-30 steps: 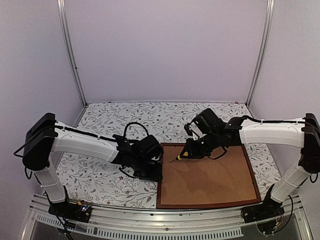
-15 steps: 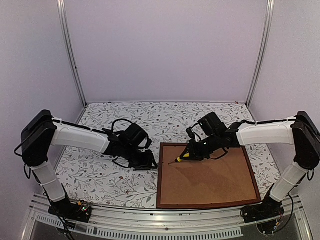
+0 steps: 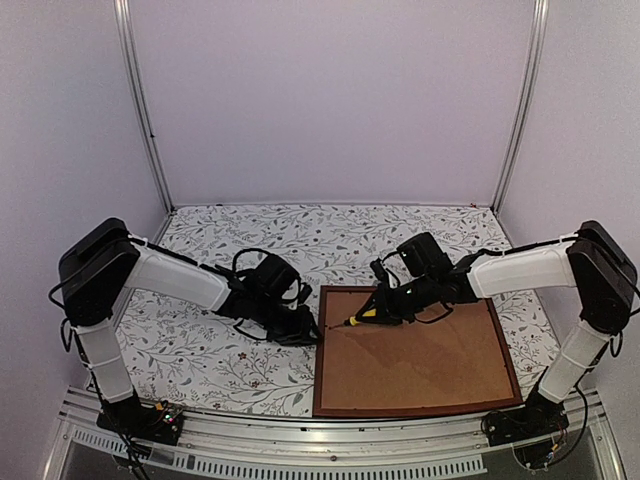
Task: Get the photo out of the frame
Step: Hold the photo frame at the center of the board.
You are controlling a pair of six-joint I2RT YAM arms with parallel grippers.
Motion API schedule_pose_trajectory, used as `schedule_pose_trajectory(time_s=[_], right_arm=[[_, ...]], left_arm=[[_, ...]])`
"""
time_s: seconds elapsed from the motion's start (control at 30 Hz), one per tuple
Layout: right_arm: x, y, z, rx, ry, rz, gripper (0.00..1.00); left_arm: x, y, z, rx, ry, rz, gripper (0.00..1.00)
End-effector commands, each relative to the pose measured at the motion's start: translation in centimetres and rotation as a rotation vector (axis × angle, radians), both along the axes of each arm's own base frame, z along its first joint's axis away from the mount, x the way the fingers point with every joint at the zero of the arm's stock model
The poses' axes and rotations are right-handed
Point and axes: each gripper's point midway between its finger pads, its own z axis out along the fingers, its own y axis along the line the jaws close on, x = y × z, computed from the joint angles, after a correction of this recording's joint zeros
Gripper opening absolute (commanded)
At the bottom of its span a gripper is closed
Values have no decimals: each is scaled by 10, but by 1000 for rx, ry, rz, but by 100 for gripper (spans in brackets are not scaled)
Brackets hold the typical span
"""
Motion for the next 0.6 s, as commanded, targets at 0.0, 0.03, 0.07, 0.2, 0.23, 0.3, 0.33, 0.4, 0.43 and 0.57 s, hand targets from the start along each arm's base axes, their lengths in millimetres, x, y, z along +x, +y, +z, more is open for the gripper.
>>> schedule_pose_trajectory(time_s=[0.0, 0.03, 0.07, 0.2, 0.23, 0.3, 0.33, 0.4, 0.43, 0.57], right_arm=[[-2, -7, -24, -22, 56, -21, 0], [-2, -8, -26, -24, 60, -24, 0], [-2, -9, -27, -25, 63, -27, 0], [-1, -12, -31, -25, 75, -35, 0], [0, -12, -31, -23, 75, -37, 0], [0, -12, -31, -17, 79, -37, 0], [0, -12, -30, -13, 79, -35, 0], [0, -12, -32, -9, 85, -35, 0], [0, -12, -32, -9, 87, -34, 0], [2, -15, -33, -3, 90, -49, 0]], left_arm=[[1, 6, -16, 19, 22, 14, 29], [2, 7, -18, 25, 22, 18, 29], [2, 8, -19, 29, 22, 18, 29], [1, 12, -25, 54, 27, 24, 26], [1, 13, -26, 63, 28, 27, 25], [1, 16, -28, 78, 28, 29, 24], [2, 17, -29, 85, 27, 31, 24], [1, 19, -31, 98, 28, 33, 24], [1, 20, -31, 103, 29, 34, 24], [0, 23, -37, 121, 40, 38, 24]])
